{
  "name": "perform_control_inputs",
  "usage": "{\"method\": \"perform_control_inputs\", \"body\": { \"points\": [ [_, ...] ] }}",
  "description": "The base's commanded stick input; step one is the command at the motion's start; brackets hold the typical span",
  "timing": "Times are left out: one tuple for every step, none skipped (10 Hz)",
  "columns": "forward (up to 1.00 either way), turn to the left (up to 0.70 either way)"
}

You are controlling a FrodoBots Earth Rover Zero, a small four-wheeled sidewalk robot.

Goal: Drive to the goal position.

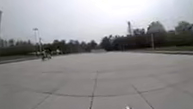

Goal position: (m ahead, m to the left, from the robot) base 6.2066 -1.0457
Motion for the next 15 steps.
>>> {"method": "perform_control_inputs", "body": {
  "points": [
    [1.00, 0.00],
    [1.00, 0.00],
    [1.00, 0.00],
    [1.00, 0.00],
    [1.00, 0.00],
    [1.00, 0.00],
    [1.00, 0.00],
    [1.00, 0.00],
    [1.00, 0.00],
    [1.00, 0.00],
    [1.00, 0.00],
    [1.00, 0.00],
    [1.00, 0.00],
    [1.00, 0.00],
    [1.00, -0.05]
  ]
}}
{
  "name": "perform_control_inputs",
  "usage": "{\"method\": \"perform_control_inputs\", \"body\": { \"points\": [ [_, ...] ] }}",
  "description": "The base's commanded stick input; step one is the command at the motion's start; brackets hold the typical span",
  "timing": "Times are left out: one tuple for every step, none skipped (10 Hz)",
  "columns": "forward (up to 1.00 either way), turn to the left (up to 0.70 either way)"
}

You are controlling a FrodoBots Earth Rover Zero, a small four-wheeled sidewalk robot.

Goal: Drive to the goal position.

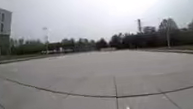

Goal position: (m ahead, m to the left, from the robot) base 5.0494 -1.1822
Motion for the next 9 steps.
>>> {"method": "perform_control_inputs", "body": {
  "points": [
    [1.00, -0.30],
    [1.00, -0.39],
    [1.00, -0.40],
    [1.00, -0.40],
    [1.00, -0.40],
    [1.00, -0.40],
    [1.00, -0.40],
    [1.00, -0.40],
    [1.00, -0.40]
  ]
}}
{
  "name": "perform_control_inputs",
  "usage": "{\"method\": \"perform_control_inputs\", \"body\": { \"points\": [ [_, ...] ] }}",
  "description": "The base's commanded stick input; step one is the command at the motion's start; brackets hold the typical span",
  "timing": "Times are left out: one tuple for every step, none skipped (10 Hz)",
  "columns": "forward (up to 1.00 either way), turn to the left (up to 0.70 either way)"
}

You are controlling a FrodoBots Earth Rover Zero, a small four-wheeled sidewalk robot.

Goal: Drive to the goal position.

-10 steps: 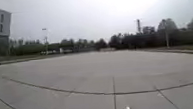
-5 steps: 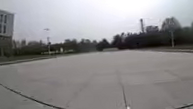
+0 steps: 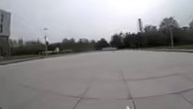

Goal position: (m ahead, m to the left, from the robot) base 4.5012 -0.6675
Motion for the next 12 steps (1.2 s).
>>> {"method": "perform_control_inputs", "body": {
  "points": [
    [1.00, -0.40],
    [1.00, -0.40],
    [1.00, -0.40],
    [1.00, -0.40],
    [1.00, -0.31],
    [1.00, -0.01],
    [1.00, 0.00],
    [1.00, 0.00],
    [1.00, 0.00],
    [1.00, 0.00],
    [1.00, 0.00],
    [1.00, 0.00]
  ]
}}
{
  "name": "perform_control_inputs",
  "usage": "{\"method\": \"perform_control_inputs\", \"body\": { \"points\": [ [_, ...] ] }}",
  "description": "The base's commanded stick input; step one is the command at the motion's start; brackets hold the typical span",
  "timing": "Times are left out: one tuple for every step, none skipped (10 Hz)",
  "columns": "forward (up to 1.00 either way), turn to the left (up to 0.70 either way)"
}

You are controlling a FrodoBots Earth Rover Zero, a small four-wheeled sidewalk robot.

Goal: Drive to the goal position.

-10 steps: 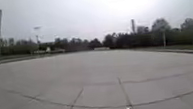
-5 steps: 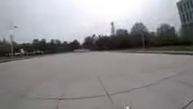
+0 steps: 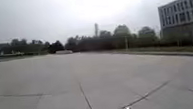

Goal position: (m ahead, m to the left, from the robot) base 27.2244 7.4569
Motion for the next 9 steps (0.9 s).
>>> {"method": "perform_control_inputs", "body": {
  "points": [
    [1.00, 0.00],
    [1.00, 0.00],
    [1.00, 0.00],
    [1.00, 0.00],
    [1.00, -0.19],
    [1.00, -0.37],
    [1.00, -0.40],
    [1.00, -0.40],
    [1.00, -0.40]
  ]
}}
